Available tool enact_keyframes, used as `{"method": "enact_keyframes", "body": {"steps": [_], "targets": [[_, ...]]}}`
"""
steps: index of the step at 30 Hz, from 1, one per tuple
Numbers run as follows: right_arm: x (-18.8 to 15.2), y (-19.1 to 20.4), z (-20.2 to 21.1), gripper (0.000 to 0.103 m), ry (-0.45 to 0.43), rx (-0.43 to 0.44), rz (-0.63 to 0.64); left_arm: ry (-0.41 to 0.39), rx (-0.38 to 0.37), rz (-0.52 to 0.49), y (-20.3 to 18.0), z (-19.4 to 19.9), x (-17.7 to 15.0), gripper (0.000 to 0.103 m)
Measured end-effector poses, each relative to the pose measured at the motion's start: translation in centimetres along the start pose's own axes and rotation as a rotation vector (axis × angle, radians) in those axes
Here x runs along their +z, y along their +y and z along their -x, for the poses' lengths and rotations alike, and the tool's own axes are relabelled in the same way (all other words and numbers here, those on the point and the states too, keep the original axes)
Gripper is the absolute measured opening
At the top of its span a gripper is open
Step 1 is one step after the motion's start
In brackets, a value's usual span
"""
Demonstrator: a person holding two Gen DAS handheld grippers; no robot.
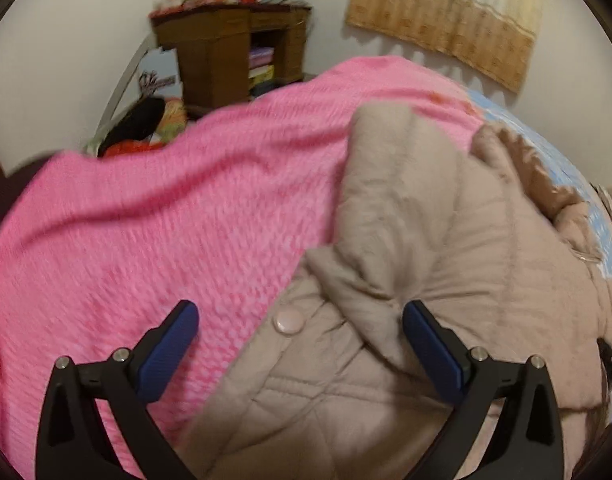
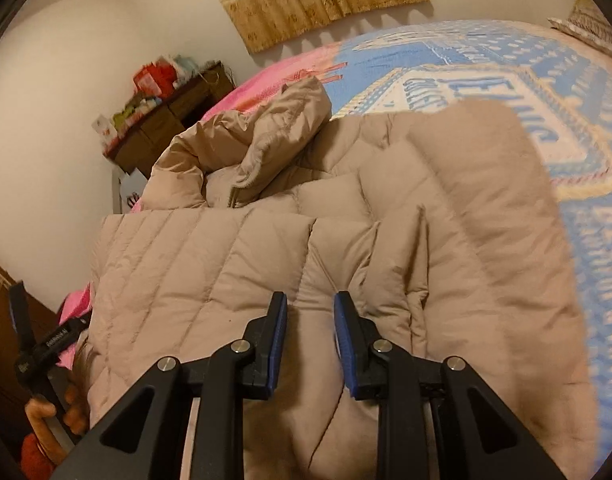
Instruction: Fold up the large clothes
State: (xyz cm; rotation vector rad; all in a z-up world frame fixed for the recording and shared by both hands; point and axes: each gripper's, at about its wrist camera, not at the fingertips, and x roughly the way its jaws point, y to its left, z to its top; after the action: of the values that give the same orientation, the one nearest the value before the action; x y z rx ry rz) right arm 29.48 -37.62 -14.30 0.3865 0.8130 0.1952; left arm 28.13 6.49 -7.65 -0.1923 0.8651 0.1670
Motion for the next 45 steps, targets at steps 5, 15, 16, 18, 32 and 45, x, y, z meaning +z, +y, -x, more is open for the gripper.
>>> {"method": "enact_keyframes", "body": {"steps": [5, 15, 16, 18, 32, 45], "targets": [[6.3, 0.7, 1.5, 0.090, -0.109, 0.060, -0.044, -0.122, -0.122, -0.050, -3.3, 3.2, 5.9, 0.103], [14.6, 2.1, -9.6, 0.081, 0.062, -0.077, 0.065, 0.109, -0.141, -0.151, -12.2, -8.6, 14.2, 0.102], [14.6, 2.4, -10.3, 0.057, 0.076, -0.093, 0.095, 0.138, -0.148, -0.150, -13.0, -9.6, 14.3, 0.102], [14.2, 3.2, -11.4, 0.012, 0.115, -0.153, 0.176, 0.158, -0.151, -0.163, -14.0, -10.3, 14.0, 0.087], [7.7, -3.8, -8.4, 0.002, 0.050, -0.297, 0.125, 0.083, -0.177, -0.136, -11.3, -11.0, 8.7, 0.016], [12.0, 0.4, -1.5, 0.006, -0.175, -0.245, 0.130, -0.046, -0.125, -0.220, -11.1, -7.1, 8.2, 0.049]]}}
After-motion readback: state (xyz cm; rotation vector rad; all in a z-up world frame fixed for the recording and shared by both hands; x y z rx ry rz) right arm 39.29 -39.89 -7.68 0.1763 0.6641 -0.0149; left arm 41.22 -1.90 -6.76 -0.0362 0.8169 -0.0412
